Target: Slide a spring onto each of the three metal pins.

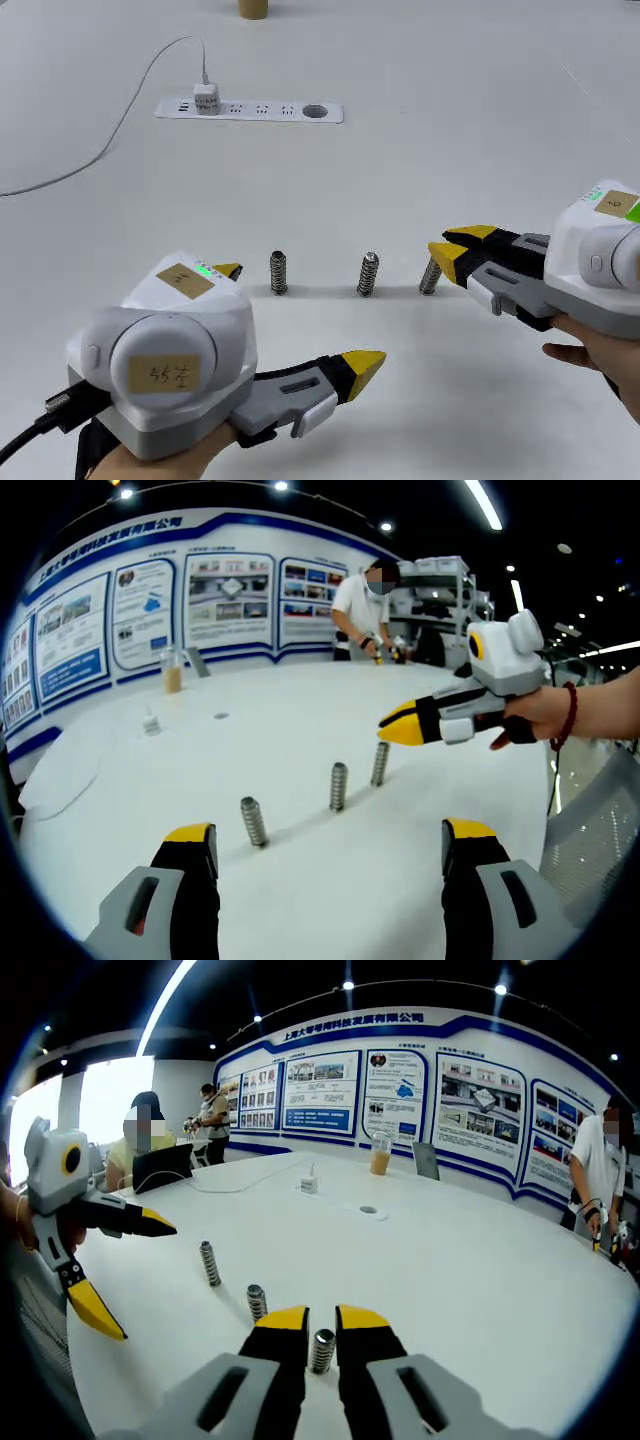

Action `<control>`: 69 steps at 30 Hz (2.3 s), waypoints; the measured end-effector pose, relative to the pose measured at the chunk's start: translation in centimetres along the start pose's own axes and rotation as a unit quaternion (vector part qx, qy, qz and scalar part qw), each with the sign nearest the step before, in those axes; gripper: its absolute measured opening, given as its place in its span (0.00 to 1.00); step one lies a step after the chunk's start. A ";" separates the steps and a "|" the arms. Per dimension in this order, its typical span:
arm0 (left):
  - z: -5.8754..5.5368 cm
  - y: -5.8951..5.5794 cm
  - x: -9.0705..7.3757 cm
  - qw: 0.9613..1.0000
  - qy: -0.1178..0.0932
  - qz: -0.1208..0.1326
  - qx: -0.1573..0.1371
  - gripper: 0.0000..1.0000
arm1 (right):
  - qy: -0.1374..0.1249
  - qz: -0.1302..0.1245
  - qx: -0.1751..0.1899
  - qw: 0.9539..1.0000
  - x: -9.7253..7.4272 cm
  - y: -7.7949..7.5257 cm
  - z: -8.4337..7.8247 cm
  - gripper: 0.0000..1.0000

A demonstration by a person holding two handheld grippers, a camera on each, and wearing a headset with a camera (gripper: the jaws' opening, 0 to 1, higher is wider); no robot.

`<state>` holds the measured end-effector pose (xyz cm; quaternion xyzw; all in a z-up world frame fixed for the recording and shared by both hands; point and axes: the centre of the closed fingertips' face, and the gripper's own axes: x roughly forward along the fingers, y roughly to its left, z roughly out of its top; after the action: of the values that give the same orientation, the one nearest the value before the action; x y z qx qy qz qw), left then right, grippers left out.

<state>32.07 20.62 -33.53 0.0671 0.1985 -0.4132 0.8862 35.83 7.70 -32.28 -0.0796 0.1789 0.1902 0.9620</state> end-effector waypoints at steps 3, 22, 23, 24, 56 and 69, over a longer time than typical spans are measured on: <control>0.0 0.0 0.0 1.000 0.001 0.000 0.001 0.94 | 0.000 0.000 0.003 1.000 0.0 0.0 0.0 0.11; 0.1 0.2 -0.1 1.000 -0.001 0.004 0.002 0.92 | 0.004 -0.001 0.017 1.000 -0.2 0.1 -0.2 0.16; 0.1 0.2 -0.1 1.000 0.000 0.004 0.002 0.92 | 0.005 -0.001 0.019 1.000 -0.2 0.1 -0.3 0.17; 0.0 0.2 -0.1 1.000 0.000 0.004 0.002 0.92 | 0.006 -0.002 0.018 1.000 -0.2 0.1 -0.3 0.17; -0.3 2.9 -4.9 0.998 0.044 0.035 0.004 0.90 | 0.083 0.006 0.081 0.993 -8.6 3.4 -3.3 0.70; -0.3 2.8 -6.3 0.998 0.039 0.043 -0.015 0.91 | 0.081 0.001 0.097 0.992 -9.7 4.2 -3.5 0.78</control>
<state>30.45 26.98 -31.33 0.0781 0.2358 -0.3688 0.8957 24.69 7.43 -32.26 -0.0007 0.2738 0.1663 0.9473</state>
